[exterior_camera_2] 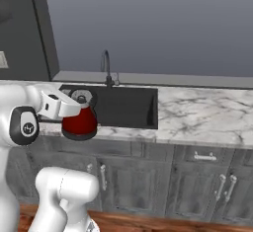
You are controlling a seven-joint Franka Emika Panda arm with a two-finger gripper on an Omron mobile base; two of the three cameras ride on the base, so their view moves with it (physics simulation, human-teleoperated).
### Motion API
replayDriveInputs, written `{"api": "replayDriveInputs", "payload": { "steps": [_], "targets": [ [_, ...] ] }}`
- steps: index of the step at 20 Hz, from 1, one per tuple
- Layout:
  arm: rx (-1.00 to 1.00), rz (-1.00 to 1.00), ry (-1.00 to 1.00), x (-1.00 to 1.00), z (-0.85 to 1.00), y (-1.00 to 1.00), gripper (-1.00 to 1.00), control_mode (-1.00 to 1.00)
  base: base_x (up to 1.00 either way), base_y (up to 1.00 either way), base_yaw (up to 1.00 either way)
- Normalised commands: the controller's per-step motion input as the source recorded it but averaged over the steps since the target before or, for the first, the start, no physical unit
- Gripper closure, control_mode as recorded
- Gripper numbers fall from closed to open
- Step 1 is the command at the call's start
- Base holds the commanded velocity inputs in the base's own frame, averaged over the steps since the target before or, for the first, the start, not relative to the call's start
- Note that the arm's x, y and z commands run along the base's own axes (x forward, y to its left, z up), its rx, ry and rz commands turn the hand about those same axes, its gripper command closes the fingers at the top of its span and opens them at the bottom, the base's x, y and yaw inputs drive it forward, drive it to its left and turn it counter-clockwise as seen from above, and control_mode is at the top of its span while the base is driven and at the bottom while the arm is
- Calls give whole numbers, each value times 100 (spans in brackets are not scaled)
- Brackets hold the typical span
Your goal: Open the cabinet, pick the kettle from the cabinet, and place it in the sink.
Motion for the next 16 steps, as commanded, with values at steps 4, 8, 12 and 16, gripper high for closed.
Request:
{"api": "replayDriveInputs", "payload": {
  "steps": [4,8,12,16],
  "targets": [
    [0,0,0,0,0,0,100,100,28,-56,1],
    [0,0,0,0,0,0,100,100,30,-56,1],
    [0,0,0,0,0,0,100,100,32,-54,1],
    [0,0,0,0,0,0,100,100,37,-51,1]
  ]
}}
